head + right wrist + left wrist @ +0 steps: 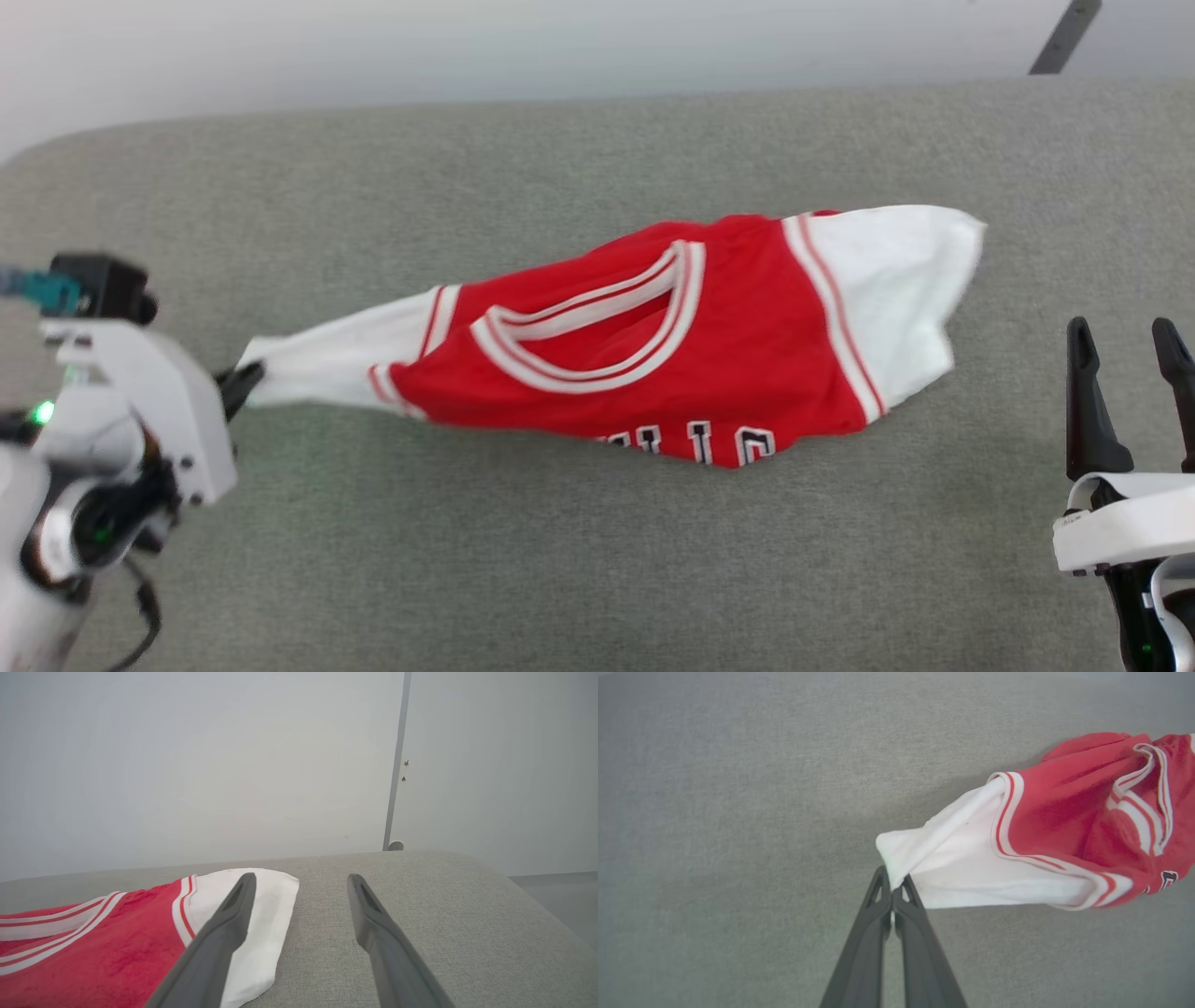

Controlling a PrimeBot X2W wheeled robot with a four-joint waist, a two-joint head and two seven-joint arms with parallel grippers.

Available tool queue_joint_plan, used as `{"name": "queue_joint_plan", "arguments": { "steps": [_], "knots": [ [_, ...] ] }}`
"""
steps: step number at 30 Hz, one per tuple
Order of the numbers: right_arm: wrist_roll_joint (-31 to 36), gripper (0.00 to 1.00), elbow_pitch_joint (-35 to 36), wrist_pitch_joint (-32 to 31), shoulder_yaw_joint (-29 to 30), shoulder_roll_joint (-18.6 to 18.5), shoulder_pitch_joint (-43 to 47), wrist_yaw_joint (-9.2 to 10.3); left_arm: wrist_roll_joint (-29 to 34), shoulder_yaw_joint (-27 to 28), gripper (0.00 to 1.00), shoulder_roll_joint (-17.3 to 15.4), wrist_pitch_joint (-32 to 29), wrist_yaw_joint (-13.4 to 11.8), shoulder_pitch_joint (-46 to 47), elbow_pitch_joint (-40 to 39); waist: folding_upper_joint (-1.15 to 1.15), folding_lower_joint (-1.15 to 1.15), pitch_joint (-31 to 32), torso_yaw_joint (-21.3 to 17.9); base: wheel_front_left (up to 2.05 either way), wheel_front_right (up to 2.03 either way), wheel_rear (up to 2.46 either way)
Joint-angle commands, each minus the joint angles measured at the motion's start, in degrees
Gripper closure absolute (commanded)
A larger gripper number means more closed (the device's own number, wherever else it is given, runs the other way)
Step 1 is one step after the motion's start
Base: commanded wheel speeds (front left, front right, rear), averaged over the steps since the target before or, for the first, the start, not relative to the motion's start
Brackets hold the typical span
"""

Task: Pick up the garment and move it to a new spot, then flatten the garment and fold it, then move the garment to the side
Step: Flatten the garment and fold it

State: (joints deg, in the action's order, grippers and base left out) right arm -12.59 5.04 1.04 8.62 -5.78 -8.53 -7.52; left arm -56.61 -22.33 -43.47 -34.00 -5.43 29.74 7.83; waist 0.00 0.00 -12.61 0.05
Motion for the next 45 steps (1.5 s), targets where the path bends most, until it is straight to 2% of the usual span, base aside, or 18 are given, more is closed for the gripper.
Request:
{"name": "queue_joint_plan", "arguments": {
  "steps": [1, 5, 8, 15, 17, 18, 19, 20, 21, 30, 35, 38, 45],
  "knots": [
    [0.30, 0.00, 0.19, -0.17, -0.02, -0.07, 1.01, 0.06, -0.29, 0.48, 1.00, -0.87, 0.21, -0.94, -2.08, -0.63, 0.00, 0.00, 0.93, 0.99, 0.00, 0.00, 0.00],
    [0.06, 0.00, 0.24, -0.41, -0.25, -0.06, 1.05, 0.06, -1.12, 1.76, 1.00, -2.80, 0.66, -2.88, -6.72, -1.45, 0.00, 0.00, 1.27, 1.09, 0.00, 0.00, 0.00],
    [-0.08, 0.00, 0.04, -0.46, -0.40, -0.02, 1.22, 0.06, -2.11, 2.47, 1.00, -3.12, 1.46, -3.11, -9.58, -1.22, 0.00, 0.00, 1.46, 0.90, 0.00, 0.00, 0.00],
    [-0.18, 0.00, -0.54, -0.34, -0.75, 0.20, 1.82, 0.06, -3.21, 2.22, 0.98, -1.58, 4.04, -1.38, -13.66, 1.97, 0.00, 0.00, 2.34, 0.18, 0.00, 0.00, 0.00],
    [-0.25, 0.00, -0.68, -0.32, -0.79, 0.25, 2.01, 0.06, -3.47, 2.04, 0.77, -0.89, 4.78, -0.70, -14.07, 3.35, 0.00, 0.00, 2.65, 0.02, 0.00, 0.00, 0.00],
    [-0.34, 0.00, -0.85, -0.24, -0.78, 0.17, 2.10, 0.06, -3.28, 1.88, 0.61, -0.74, 5.06, -0.55, -14.11, 3.88, 0.00, 0.00, 2.81, -0.02, 0.00, 0.00, 0.00],
    [-0.40, 0.00, -0.98, -0.20, -0.83, 0.06, 2.22, 0.06, -3.09, 1.83, 0.41, -0.51, 5.41, -0.41, -13.97, 4.37, 0.00, 0.00, 2.98, -0.02, 0.00, 0.00, 0.00],
    [-0.44, 0.00, -1.04, -0.19, -0.92, 0.02, 2.30, 0.06, -3.04, 1.74, 0.05, -0.32, 5.49, -0.21, -13.71, 4.84, 0.00, 0.00, 3.15, -0.04, 0.00, 0.00, 0.00],
    [-0.46, 0.00, -1.09, -0.26, -0.94, 0.03, 2.35, 0.06, -2.84, 1.60, 0.00, -0.38, 5.43, -0.17, -13.33, 5.17, 0.00, 0.00, 3.34, -0.07, 0.00, 0.00, 0.00],
    [-0.48, 0.00, -0.74, -0.47, -1.26, 0.16, 3.01, 0.06, -1.87, 0.84, 0.00, -1.36, 2.50, -0.13, -7.99, 2.65, 0.00, 0.00, 4.65, -0.71, 0.00, 0.00, 0.00],
    [-0.74, 0.00, -0.63, -0.42, -1.47, 0.24, 3.43, 0.06, -3.05, -1.42, 0.00, -0.52, -2.84, 1.25, -4.31, -1.17, 0.00, 0.00, 4.90, -1.43, 0.00, 0.00, 0.00],
    [-0.87, 0.00, -0.64, -0.25, -1.57, 0.19, 3.20, 0.06, -2.36, -3.73, 0.00, -0.51, -7.18, 0.90, -2.12, -1.87, 0.00, 0.00, 4.62, -1.84, 0.00, 0.00, 0.00],
    [-1.05, 0.00, -0.56, 0.08, -1.83, 0.43, 2.24, 0.06, -0.74, -7.17, 0.00, 0.08, -12.16, 1.30, 1.51, 0.21, 0.00, 0.00, 3.08, -3.32, 0.00, 0.00, 0.00]
  ]
}}
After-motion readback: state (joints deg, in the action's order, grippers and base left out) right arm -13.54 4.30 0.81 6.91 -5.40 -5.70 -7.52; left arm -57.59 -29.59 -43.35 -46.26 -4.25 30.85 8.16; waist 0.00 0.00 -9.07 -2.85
